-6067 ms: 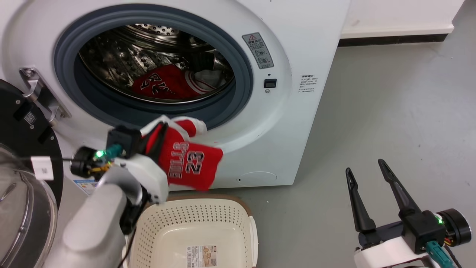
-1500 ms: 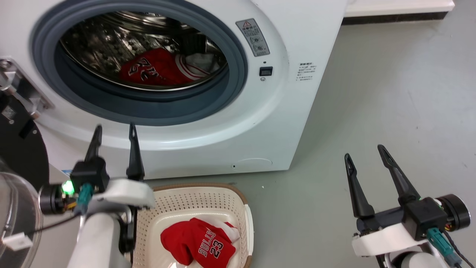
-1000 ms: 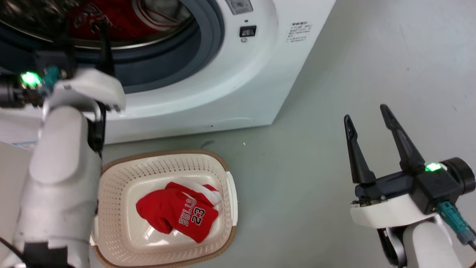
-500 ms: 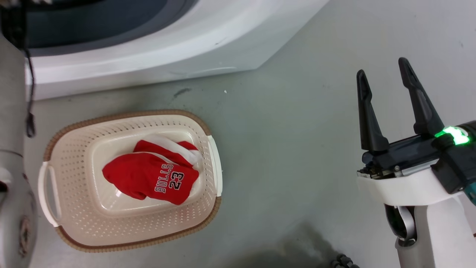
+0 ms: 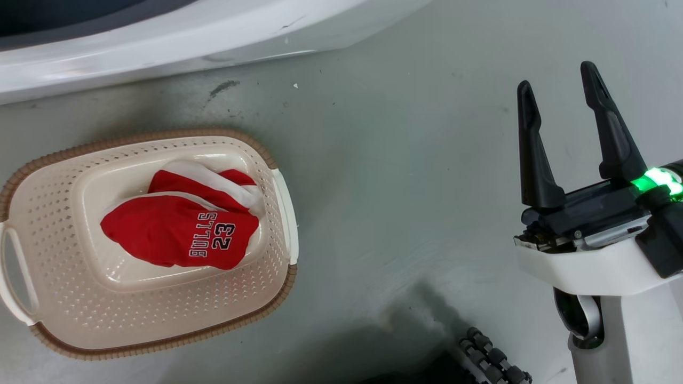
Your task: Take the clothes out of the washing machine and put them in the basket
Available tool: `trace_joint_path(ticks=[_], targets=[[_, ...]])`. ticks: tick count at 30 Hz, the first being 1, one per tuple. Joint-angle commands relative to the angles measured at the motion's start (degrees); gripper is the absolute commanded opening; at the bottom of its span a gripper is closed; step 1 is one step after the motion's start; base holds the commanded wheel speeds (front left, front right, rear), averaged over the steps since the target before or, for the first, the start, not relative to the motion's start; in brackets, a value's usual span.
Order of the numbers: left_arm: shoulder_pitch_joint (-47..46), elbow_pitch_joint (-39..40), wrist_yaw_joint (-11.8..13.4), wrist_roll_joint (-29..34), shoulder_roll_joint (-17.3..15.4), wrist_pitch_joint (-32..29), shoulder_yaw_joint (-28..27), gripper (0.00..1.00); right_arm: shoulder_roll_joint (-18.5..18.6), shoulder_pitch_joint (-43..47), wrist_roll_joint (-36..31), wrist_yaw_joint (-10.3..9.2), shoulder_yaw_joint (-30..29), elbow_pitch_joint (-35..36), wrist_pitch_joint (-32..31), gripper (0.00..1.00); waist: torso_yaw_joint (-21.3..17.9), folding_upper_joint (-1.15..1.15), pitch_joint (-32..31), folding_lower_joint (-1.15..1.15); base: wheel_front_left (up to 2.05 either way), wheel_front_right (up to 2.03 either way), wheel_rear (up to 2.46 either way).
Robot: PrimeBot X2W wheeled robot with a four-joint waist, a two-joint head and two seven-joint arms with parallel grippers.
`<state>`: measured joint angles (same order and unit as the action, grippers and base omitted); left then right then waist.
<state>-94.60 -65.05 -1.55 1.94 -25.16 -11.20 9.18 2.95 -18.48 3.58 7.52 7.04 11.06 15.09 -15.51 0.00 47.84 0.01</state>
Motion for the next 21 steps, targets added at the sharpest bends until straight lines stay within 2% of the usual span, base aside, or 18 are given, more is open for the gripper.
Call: trace_joint_path(ticks=[1, 6, 10, 21], targets=[[-1.83, -1.0, -0.35, -0.49, -0.49, -1.95, -0.39, 1.0, -0.14, -0.52, 0.35, -0.06, 0.18, 0.5, 0.12, 1.0, -0.55, 0.0, 0.8, -0.01, 0.0, 0.0, 0.0], [-5.85, -4.03, -0.47, -1.1, -1.58, -8.92, -0.45, 1.0, -0.14, -0.32, 0.99, -0.06, 0.11, 1.04, 0.11, 1.0, -1.18, 0.0, 2.0, -0.01, 0.0, 0.0, 0.0], [-6.92, -5.18, -0.6, -1.16, -2.24, -11.53, 0.04, 1.0, -0.15, -0.42, 1.32, -0.06, 0.24, 1.32, 0.11, 1.0, -1.46, 0.0, 2.78, -0.01, 0.0, 0.0, 0.0], [-5.07, -6.44, 0.5, -0.36, -2.81, -9.03, 2.33, 1.0, -0.14, -0.65, 2.13, -0.06, 0.82, 1.86, 0.11, 1.0, -2.01, 0.0, 3.88, -0.01, 0.0, 0.0, 0.0]])
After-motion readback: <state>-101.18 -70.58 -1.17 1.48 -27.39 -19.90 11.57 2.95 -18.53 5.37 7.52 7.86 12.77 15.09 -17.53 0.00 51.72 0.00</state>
